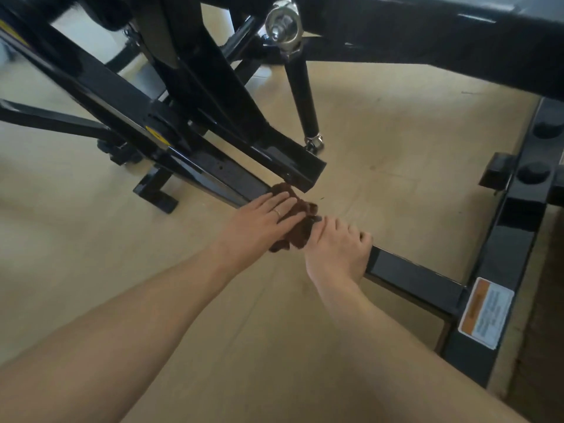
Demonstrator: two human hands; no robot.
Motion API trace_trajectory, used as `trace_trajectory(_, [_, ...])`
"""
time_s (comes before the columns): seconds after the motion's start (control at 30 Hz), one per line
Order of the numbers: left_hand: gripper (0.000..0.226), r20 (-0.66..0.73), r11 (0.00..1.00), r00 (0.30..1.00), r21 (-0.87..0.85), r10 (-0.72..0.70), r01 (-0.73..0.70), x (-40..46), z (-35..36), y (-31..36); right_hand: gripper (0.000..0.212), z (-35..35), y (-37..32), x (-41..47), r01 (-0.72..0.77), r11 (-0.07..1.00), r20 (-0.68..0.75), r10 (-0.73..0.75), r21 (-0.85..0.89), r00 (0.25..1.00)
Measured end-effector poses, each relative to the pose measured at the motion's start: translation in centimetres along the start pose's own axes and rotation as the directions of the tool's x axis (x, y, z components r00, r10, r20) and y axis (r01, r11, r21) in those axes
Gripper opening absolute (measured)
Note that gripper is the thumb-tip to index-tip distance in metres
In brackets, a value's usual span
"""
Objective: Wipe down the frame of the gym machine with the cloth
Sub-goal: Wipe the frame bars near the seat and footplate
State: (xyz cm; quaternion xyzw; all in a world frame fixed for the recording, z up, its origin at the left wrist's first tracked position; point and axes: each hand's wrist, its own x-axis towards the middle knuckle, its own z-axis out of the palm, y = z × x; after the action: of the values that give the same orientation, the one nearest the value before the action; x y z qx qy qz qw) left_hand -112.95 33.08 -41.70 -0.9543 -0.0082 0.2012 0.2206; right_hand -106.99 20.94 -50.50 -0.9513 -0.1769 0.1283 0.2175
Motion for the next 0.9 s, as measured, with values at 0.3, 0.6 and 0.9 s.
trace_trajectory(0.3, [0.087, -0.237, 0.966, 0.946, 0.079, -0.222, 0.246, -2.7, 1.3, -7.2, 0.060, 0.5, -0.5, 0.8, -0.053, 0.998, -0.024, 0.052, -0.030, 0.998])
trace_trajectory(0.6, [0.075, -0.046, 0.966, 0.978, 0.170, 0.206, -0.196, -2.1, 2.7, -1.1, 0.057, 1.2, -0.4, 0.8, -0.052, 0.994, -0.074, 0.045, -0.098, 0.996])
trace_trajectory(0.9, [0.075, -0.425, 0.975, 0.905, 0.200, -0.005, 0.099, -5.1, 1.3, -13.6, 0.062, 1.6, -1.6, 0.9, -0.149, 0.979, -0.137, 0.130, -0.141, 0.982])
